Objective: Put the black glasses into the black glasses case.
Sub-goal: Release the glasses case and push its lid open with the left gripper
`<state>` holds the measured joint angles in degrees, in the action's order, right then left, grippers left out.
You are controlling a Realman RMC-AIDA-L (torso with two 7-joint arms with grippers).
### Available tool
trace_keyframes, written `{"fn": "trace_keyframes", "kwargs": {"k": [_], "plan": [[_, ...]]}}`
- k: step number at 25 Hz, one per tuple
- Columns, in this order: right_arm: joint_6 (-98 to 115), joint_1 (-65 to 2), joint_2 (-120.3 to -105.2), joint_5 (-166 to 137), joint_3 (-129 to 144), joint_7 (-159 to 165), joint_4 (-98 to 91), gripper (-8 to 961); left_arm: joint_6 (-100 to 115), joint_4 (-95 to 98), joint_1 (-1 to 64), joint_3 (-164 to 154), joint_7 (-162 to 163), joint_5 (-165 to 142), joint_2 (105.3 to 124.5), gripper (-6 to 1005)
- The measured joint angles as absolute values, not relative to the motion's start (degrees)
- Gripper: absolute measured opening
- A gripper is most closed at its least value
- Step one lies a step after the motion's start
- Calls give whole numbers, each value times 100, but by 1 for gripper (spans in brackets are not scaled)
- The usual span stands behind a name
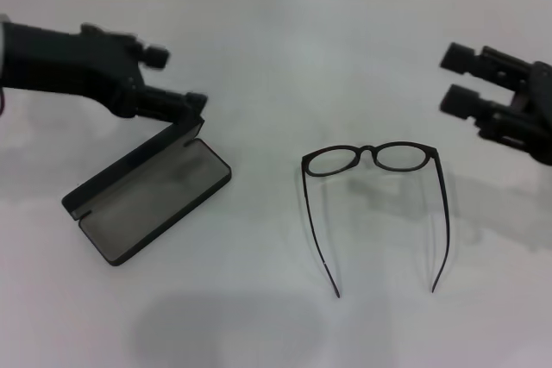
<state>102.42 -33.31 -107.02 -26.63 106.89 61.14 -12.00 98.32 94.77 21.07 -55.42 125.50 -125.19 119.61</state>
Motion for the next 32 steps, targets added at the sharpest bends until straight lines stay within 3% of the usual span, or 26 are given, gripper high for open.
{"fn": "trace_keyframes", "kwargs": {"k": [7,24,32], "plan": [[10261,-3229,-10699,-2647,10546,6073,-1211,675,9570,9566,2407,-6714,13619,-14780,11972,864],[10165,-3297,-10705,-2625,10504,5958,-1191,674,9269,8581,2742,-7488,14079,-15667,11969,859],[10166,-3239,-10741,-2656,10407,5927,-1140,674,9295,8584,2777,-7624,14181,-15942,11962,728]]}}
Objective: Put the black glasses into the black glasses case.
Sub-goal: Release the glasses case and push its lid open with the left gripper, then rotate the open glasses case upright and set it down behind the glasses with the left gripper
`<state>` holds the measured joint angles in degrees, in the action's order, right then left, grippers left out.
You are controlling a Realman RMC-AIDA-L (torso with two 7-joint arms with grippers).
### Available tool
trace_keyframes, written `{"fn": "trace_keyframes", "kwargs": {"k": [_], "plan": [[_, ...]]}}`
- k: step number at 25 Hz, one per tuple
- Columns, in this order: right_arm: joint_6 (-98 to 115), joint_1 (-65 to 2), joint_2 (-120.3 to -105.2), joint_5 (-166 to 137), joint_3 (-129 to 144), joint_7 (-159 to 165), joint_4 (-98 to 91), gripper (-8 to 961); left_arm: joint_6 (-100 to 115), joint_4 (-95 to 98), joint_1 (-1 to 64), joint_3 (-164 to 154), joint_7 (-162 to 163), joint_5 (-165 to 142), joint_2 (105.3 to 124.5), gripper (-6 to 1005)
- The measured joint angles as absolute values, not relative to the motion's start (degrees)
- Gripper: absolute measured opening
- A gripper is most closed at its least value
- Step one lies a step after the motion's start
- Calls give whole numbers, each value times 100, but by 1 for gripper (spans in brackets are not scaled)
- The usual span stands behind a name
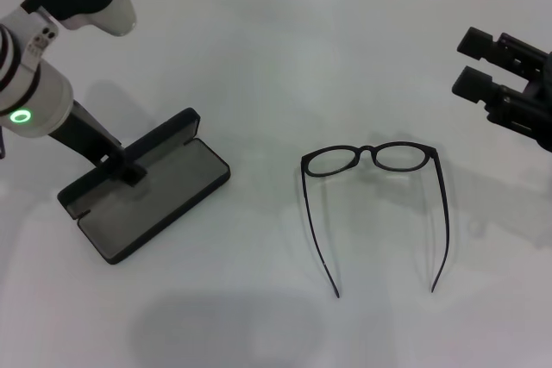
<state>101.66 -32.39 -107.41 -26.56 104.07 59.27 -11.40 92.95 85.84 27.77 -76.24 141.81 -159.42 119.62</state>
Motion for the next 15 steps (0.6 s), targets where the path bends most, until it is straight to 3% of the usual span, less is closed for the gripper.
{"fn": "trace_keyframes", "kwargs": {"k": [4,14,15], "plan": [[10173,-3195,-10740,-2659,10406,5913,-1136,674,9314,8637,2774,-7639,14180,-15945,11961,662],[10513,-3282,-10713,-3564,10405,5897,-1363,673,9327,8994,2839,-7646,14142,-15898,11964,215],[10525,-3313,-10724,-3756,10404,5904,-1431,673,9313,9057,2885,-7649,14138,-15895,11967,212]]}}
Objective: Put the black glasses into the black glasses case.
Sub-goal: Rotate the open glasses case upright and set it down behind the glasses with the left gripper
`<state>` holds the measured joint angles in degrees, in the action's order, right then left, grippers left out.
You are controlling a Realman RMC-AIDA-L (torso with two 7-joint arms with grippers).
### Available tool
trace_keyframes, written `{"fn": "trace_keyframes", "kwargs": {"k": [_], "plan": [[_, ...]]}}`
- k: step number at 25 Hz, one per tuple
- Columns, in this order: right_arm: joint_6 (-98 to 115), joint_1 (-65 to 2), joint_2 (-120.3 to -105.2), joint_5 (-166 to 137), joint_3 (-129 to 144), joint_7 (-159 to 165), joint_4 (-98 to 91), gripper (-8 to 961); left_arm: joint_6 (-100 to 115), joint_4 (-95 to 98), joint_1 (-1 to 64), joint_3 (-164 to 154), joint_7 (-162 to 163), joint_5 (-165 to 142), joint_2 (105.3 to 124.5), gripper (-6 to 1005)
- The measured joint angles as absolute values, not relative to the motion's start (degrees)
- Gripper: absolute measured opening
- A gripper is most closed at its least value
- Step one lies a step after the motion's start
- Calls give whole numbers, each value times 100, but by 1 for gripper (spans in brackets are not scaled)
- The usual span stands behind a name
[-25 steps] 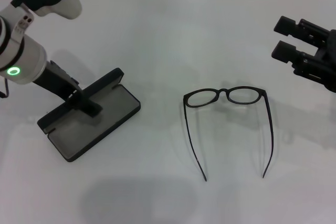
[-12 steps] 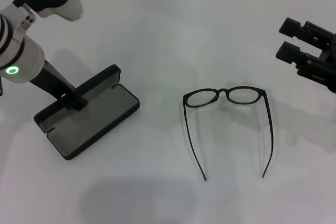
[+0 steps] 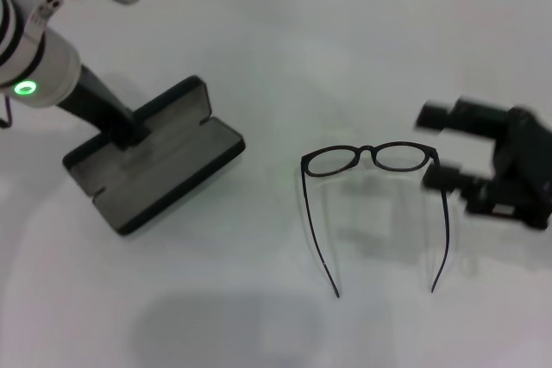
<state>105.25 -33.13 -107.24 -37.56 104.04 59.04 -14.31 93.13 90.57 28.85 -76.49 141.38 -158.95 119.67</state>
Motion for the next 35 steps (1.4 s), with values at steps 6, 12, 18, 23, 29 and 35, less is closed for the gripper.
{"fn": "trace_keyframes", "kwargs": {"k": [6,12,18,23,29,35], "plan": [[10552,-3456,-10897,-4809,10411,6039,-1862,673,8861,9157,3221,-8030,13848,-15880,11971,197],[10573,-3612,-11156,-5385,10405,6251,-1928,673,7971,8887,3582,-8980,13320,-15892,11976,197],[10582,-3565,-11345,-5517,10397,6254,-1924,672,6931,8301,3877,-9805,12733,-15916,11986,197],[10550,-3540,-11386,-5520,10403,6255,-1914,672,6208,7495,4158,-10160,12528,-15907,12002,198],[10477,-3450,-11386,-5492,10353,6250,-1878,672,5896,7011,4340,-10258,12564,-15814,12034,198],[10329,-3446,-11387,-5510,10273,6233,-1871,672,5813,6987,4327,-10369,12568,-15577,12034,198]]}}
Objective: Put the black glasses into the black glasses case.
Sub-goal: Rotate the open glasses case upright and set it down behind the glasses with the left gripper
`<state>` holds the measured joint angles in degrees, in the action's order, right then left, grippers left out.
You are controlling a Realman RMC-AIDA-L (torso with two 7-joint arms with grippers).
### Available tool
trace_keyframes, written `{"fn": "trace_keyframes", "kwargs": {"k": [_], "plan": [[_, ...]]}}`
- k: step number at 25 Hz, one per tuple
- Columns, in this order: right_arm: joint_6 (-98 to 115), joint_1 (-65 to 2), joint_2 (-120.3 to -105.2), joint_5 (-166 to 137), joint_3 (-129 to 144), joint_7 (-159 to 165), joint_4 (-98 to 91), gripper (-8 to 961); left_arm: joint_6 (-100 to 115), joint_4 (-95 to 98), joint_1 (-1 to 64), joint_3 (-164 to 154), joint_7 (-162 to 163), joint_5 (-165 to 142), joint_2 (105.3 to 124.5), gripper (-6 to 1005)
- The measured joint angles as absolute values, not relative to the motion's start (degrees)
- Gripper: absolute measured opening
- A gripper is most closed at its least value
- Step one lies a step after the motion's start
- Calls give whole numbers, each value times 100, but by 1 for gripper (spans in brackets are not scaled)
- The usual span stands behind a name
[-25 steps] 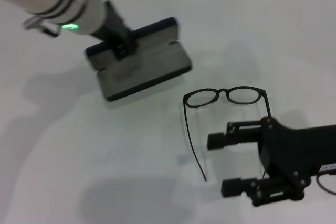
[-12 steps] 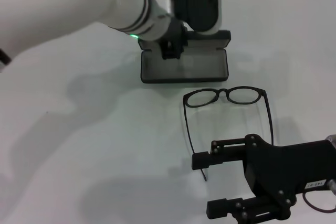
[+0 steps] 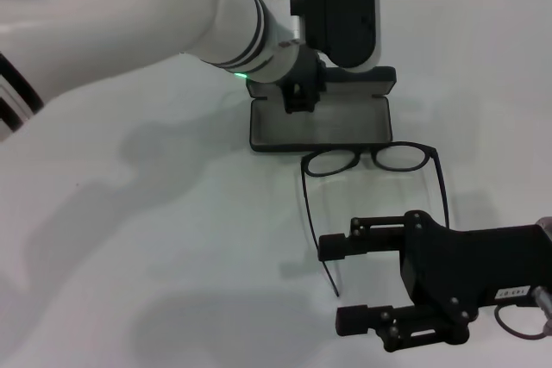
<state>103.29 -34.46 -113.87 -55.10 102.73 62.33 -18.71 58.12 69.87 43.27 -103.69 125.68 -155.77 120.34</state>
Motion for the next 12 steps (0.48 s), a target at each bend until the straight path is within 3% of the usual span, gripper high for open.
{"fn": "trace_keyframes", "kwargs": {"k": [12], "plan": [[10202,-3441,-11353,-5511,10242,6215,-1877,671,5397,6619,4343,-10539,12575,-15567,12040,199]]}}
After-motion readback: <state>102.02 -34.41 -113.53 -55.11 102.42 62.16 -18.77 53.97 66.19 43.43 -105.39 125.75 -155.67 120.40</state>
